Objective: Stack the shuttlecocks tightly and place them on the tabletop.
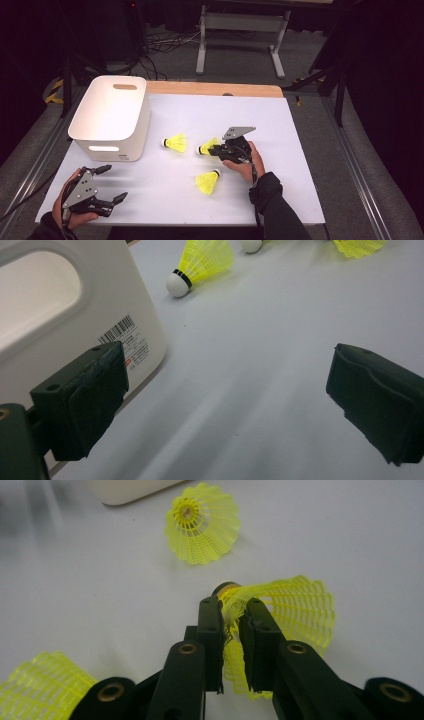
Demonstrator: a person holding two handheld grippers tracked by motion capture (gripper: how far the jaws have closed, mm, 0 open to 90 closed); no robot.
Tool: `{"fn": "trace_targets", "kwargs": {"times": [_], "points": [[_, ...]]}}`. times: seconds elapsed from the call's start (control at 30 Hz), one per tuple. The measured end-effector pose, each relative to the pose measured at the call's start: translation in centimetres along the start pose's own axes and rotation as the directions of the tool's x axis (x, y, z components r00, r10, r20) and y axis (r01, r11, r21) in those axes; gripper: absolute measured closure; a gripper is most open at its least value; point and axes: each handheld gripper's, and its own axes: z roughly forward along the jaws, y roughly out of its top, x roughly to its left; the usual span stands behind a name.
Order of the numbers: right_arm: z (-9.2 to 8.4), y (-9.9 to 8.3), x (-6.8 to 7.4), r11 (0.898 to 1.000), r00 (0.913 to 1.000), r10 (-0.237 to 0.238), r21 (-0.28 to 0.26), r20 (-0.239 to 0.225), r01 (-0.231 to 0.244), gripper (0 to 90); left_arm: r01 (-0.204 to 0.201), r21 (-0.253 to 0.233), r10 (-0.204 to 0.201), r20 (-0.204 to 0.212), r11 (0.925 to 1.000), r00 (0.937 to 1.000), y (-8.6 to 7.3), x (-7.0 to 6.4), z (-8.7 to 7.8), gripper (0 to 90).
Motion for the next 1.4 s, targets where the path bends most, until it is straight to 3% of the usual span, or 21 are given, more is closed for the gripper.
{"fn": "trace_targets", "kwargs": {"times": [0.33, 0.47, 0.53, 0.6, 0.73, 1.07, 1.4], "points": [[0.0, -1.0, 0.2, 0.997, 0.9999, 0.01, 0.076, -0.013, -0.009, 74.7, 0.0, 0.004, 0.0, 0.005, 1.0, 1.0, 0.0, -0.1, 0.1, 4.1], [0.3, -1.2, 0.2, 0.995, 0.9996, 0.017, 0.101, -0.024, -0.015, 81.6, 0.001, 0.005, -0.001, 0.008, 1.0, 1.0, 0.0, -0.1, 0.2, 4.1], [0.3, -1.1, 0.3, 0.995, 0.9998, 0.004, 0.099, -0.022, -0.002, 88.2, -0.002, 0.005, 0.001, 0.009, 1.0, 1.0, 0.0, -0.1, 0.2, 4.1], [0.3, -0.9, 0.4, 0.995, 0.9997, -0.016, 0.096, -0.018, 0.018, 89.3, -0.005, 0.008, 0.005, 0.01, 1.0, 0.9999, 0.0, -0.1, 0.3, 4.1], [0.4, -0.6, 0.6, 0.995, 0.9994, -0.032, 0.096, -0.014, 0.033, 89.8, -0.007, 0.009, 0.007, 0.01, 0.9999, 0.9999, 0.1, -0.2, 0.3, 4.2], [0.8, 2.0, 1.0, 0.997, 0.9977, -0.066, 0.036, -0.014, 0.067, 89.9, -0.001, -0.001, 0.001, 0.014, 1.0, 0.9999, 0.1, -0.2, 0.2, 4.1], [2.8, 3.5, 1.3, 0.994, 0.9953, -0.093, 0.06, -0.024, 0.095, 89.8, -0.003, 0.003, 0.003, 0.022, 1.0, 0.9998, 0.0, -0.2, 0.1, 4.1]]}}
